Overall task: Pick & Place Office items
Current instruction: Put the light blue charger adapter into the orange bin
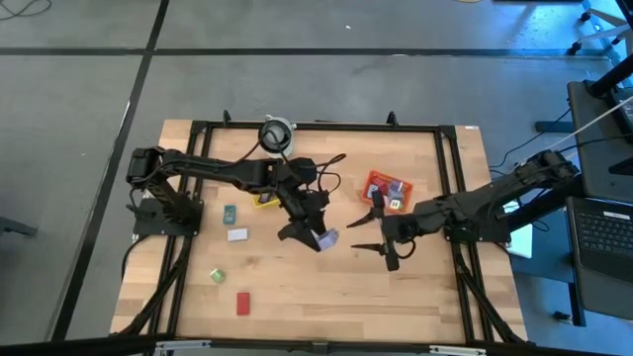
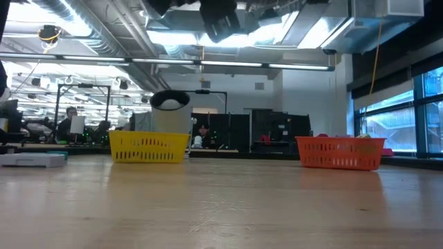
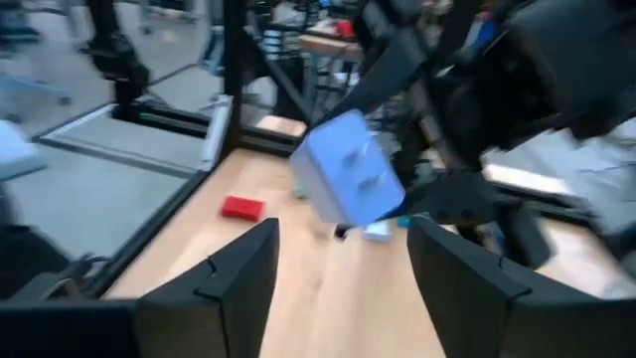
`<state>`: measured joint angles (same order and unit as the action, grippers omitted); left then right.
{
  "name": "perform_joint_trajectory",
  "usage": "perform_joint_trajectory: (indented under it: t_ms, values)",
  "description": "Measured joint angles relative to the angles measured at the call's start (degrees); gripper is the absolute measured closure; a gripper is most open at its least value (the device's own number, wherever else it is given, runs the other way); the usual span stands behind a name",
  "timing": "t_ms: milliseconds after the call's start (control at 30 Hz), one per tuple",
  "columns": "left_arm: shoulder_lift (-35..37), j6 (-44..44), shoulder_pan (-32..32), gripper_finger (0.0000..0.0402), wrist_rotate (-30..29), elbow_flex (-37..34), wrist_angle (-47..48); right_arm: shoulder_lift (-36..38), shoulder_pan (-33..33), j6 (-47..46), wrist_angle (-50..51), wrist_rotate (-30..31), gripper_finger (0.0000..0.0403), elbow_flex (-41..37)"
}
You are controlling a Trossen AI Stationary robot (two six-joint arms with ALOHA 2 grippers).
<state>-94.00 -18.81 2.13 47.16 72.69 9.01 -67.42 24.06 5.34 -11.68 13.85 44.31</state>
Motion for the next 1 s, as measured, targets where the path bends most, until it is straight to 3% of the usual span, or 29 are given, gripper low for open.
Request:
perform_joint_trajectory:
  t_ms: [167,267,433,700,1000]
  values:
    - [0.00,0.10,-0.89,0.0189,1.42,0.00,-0.31,-3.38,-2.39,-1.99,-2.58,-8.70,0.0141,-0.02]
    - [-0.01,0.08,-1.69,0.0189,1.52,0.00,-0.28,-6.03,-2.61,-0.18,-5.72,-7.33,0.0120,-0.02]
    - [-1.96,-0.11,-3.42,0.0189,5.23,-0.05,-0.73,-8.97,-2.61,1.32,-5.81,-4.28,0.0119,2.83]
    - [-3.15,-2.08,-3.91,0.0189,5.98,-0.09,-1.08,-14.42,-2.21,0.88,-2.39,-9.40,0.0122,8.56]
    - [-3.13,-2.43,-3.91,0.0188,8.49,-0.07,-1.80,-18.00,-0.07,3.15,-0.80,-8.48,0.0123,13.14]
